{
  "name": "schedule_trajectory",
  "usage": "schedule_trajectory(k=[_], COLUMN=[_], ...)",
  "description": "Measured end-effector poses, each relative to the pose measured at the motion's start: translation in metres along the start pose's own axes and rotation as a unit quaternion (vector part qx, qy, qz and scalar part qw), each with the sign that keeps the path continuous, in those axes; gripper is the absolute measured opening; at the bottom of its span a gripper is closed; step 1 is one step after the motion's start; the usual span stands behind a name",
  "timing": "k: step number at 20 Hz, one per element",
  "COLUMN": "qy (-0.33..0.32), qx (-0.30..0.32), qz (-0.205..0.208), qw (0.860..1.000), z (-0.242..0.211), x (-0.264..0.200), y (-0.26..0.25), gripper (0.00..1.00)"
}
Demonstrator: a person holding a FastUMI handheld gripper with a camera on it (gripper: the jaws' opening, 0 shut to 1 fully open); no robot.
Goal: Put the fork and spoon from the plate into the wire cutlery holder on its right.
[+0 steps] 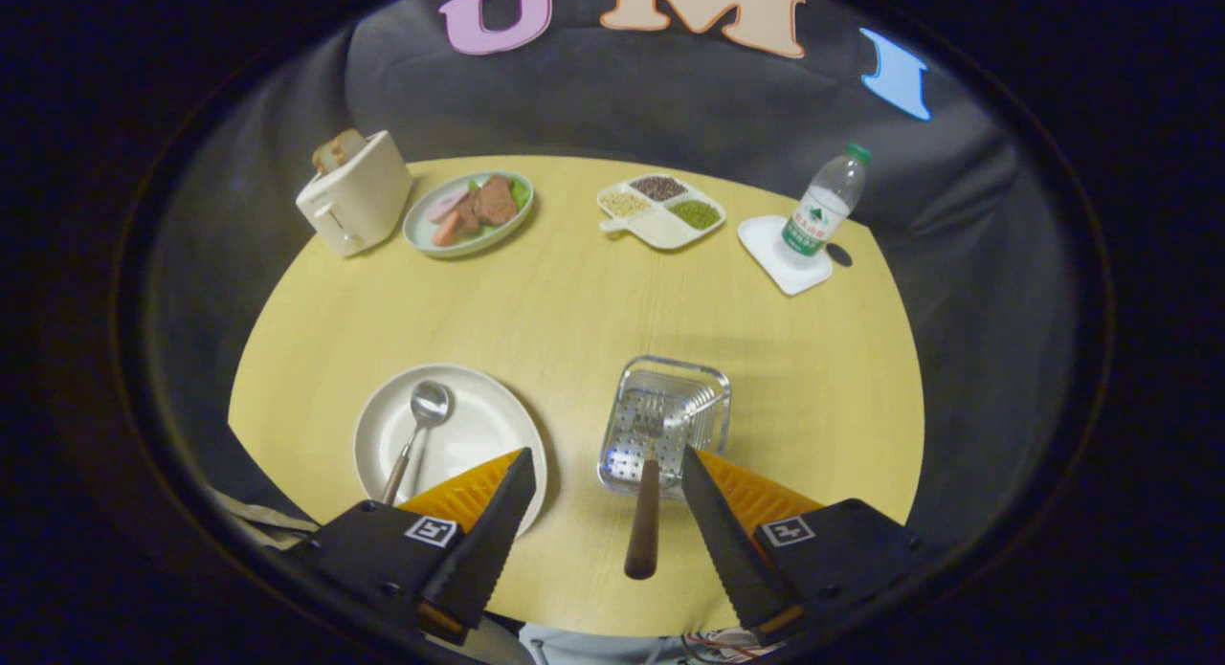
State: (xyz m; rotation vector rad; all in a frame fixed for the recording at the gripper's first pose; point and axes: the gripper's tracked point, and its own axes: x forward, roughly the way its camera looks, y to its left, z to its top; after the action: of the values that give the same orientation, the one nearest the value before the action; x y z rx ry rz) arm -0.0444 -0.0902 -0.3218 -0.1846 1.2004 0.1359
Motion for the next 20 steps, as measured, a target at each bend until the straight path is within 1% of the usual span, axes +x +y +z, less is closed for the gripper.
schedule_trajectory(k=[4,7,10,15,20], qy=[-0.075,-0.113,-0.129,-0.160,-0.154], qx=[0.008,0.009,-0.007,-0.014,-0.017], qz=[-0.022,-0.019,-0.022,0.000,0.018], qw=[0.997,0.993,0.991,0.987,0.988], z=[0.018,0.022,0.021,0.023,0.009], x=[-0.006,-0.009,-0.010,-0.011,-0.003], y=[0.007,0.023,0.037,0.074,0.107], gripper=[0.99,0.99,0.99,0.99,0.99])
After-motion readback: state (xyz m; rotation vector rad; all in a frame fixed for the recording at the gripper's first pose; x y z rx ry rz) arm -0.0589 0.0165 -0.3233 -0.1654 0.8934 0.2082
